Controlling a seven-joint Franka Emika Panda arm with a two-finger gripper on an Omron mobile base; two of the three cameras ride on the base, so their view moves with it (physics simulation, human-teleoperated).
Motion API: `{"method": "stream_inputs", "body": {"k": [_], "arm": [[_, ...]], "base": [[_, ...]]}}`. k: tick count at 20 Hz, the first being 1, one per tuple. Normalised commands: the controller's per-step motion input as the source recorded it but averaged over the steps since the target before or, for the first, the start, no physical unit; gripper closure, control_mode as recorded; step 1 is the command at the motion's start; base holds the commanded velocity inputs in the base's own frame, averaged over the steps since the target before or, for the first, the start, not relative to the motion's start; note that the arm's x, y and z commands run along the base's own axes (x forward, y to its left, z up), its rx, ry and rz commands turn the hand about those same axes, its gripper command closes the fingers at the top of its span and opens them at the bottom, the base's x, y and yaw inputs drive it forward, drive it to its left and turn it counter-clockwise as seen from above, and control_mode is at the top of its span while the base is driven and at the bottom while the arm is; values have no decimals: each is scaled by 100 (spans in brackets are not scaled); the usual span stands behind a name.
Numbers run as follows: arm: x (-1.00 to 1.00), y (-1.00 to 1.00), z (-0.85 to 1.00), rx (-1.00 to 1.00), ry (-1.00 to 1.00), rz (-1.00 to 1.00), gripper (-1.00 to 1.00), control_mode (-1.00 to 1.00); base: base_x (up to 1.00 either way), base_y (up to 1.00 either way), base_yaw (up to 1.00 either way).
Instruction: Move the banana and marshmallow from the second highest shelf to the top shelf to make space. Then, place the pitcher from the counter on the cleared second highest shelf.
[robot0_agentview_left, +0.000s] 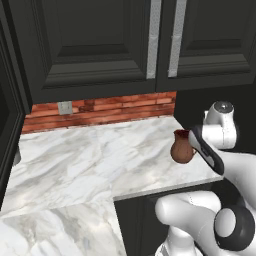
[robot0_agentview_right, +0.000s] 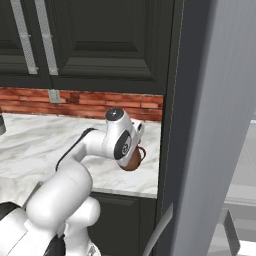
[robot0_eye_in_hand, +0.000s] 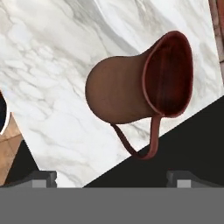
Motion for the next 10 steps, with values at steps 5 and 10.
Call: {"method": "stream_inputs", "body": {"k": [5,10], "arm": [[32,-15,0,0,-3,0,-100,-100],[31,-6,-4,0,-2,0,-100,-100]], "base": [[0,0,0],[0,0,0]]}}
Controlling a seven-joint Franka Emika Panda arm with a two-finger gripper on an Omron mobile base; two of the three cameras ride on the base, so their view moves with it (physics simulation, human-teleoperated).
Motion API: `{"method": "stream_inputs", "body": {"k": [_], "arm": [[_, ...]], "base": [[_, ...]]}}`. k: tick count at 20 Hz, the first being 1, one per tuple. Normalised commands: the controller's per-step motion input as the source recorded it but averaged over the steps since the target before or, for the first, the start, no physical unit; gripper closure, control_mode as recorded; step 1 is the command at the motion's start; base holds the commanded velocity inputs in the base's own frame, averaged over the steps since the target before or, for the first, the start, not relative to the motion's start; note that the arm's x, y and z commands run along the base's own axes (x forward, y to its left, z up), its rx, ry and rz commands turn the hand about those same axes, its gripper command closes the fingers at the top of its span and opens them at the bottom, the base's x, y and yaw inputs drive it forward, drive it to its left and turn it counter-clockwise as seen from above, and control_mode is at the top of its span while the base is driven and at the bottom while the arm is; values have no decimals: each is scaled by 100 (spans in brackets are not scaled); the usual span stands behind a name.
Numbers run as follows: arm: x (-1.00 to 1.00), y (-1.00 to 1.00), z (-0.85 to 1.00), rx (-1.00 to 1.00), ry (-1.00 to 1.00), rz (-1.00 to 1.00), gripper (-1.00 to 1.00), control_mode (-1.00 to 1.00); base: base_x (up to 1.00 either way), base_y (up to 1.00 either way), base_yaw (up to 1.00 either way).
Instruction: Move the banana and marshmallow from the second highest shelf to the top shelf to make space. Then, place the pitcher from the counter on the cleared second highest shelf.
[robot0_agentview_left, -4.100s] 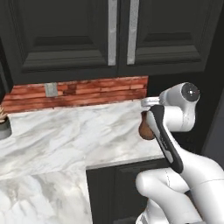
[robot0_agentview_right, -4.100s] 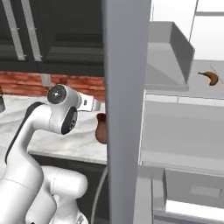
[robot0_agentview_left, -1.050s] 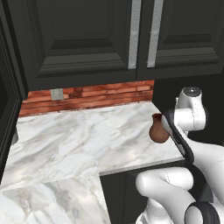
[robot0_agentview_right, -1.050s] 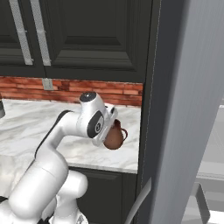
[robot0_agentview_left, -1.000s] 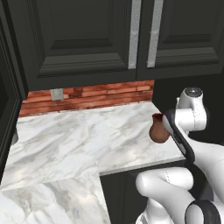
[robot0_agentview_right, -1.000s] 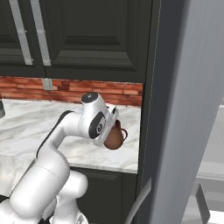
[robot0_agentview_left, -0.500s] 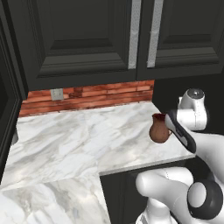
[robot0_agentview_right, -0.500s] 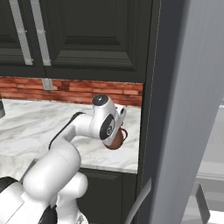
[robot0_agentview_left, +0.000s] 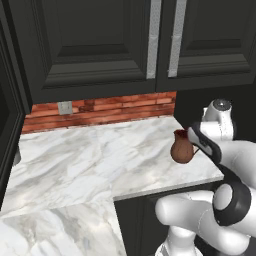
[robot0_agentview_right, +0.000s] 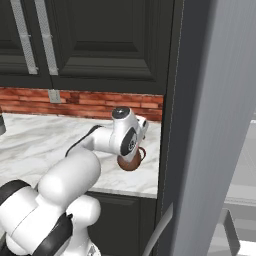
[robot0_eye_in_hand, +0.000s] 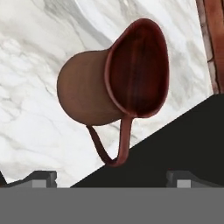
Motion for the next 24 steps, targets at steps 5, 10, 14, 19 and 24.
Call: {"method": "stream_inputs", "body": {"k": [5,10,14,19,24], "arm": [[35,0,-1,0,-1,0,-100,-100],[26,-8,-15,0,-1,0,-100,-100],[7,-3,-12,0,0,6,-100,-100],[0,0,-5,0,0,9,-100,-100],[0,0,0,-5,3,14,-100,-100]], "base": [[0,0,0],[0,0,0],[0,0,0],[0,0,0],[0,0,0]]}}
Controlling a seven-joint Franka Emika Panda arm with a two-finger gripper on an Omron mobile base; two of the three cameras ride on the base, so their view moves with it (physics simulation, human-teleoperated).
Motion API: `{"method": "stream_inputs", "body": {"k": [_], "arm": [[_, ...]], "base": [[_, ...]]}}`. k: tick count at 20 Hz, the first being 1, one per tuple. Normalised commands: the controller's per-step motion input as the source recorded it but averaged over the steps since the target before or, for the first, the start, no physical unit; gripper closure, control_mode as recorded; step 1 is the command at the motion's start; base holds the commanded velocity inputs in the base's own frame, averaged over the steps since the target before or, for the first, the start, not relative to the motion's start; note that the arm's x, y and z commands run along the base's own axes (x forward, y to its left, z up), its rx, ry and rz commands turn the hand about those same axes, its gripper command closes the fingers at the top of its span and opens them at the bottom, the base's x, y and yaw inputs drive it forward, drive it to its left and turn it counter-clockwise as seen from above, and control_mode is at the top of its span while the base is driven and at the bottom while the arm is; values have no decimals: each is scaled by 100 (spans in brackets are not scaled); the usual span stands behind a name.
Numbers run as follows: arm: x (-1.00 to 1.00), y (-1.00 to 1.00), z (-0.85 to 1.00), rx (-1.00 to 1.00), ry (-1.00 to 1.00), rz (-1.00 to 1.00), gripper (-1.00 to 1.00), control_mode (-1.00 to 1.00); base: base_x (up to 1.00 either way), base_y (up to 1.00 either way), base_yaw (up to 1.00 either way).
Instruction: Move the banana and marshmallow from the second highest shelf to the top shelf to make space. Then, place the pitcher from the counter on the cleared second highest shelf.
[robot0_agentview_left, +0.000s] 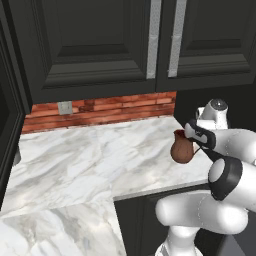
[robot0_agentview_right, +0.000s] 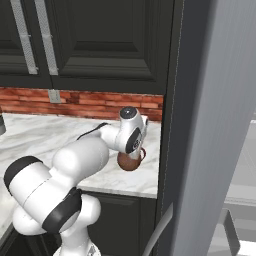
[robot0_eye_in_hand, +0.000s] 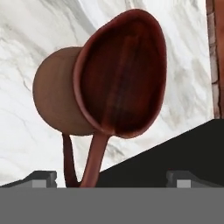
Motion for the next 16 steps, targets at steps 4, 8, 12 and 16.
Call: {"method": "stream_inputs", "body": {"k": [4,8,12,16], "arm": [[0,0,-4,-8,2,15,-100,-100],[0,0,-4,-7,1,15,-100,-100],[0,0,-5,-6,3,12,-100,-100],[20,0,-4,0,15,2,-100,-100]], "base": [[0,0,0],[0,0,0],[0,0,0],[0,0,0]]}}
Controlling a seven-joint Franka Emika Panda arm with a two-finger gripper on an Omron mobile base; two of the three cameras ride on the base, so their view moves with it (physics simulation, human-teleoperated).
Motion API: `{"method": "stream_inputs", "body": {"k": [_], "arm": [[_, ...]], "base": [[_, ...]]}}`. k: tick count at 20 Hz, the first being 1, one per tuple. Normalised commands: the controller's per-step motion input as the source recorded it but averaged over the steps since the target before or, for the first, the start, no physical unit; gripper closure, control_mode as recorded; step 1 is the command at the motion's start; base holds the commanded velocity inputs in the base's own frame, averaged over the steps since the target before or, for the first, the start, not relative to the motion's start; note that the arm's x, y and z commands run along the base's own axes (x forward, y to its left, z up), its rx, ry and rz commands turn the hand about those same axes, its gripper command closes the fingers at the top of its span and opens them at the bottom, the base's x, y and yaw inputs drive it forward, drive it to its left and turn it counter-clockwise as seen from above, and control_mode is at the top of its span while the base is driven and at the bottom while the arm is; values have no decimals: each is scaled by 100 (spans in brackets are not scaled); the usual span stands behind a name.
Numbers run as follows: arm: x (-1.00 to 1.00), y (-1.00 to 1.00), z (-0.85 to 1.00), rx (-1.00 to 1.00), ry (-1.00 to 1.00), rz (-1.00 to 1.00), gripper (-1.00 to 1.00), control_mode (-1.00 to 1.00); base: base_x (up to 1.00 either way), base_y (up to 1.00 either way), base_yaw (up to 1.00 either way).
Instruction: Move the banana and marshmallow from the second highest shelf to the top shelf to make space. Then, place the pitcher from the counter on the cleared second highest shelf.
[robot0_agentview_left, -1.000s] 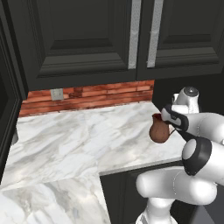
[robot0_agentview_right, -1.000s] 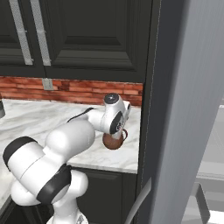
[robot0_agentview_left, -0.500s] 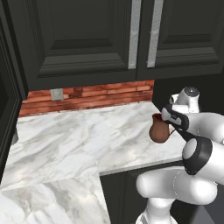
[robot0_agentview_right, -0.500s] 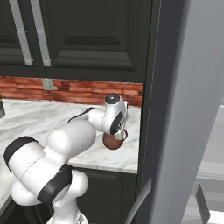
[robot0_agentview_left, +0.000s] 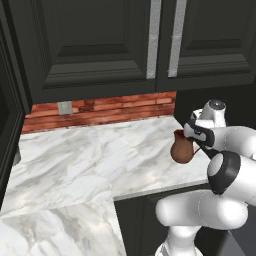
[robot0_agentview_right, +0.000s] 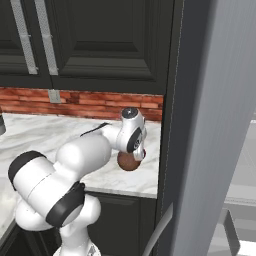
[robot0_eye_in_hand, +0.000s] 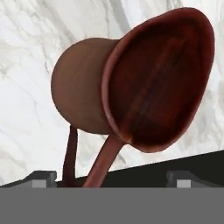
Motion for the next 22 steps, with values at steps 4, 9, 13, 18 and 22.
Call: {"method": "stream_inputs", "body": {"k": [4,9,13,18,22], "arm": [[41,0,0,1,18,0,-100,-100],[33,-4,-10,1,5,0,-100,-100],[30,-8,-19,0,0,0,-100,-100],[15,-16,-28,0,0,0,-100,-100],[4,-5,-16,0,-1,0,-100,-100]], "base": [[0,0,0],[0,0,0],[0,0,0],[0,0,0],[0,0,0]]}}
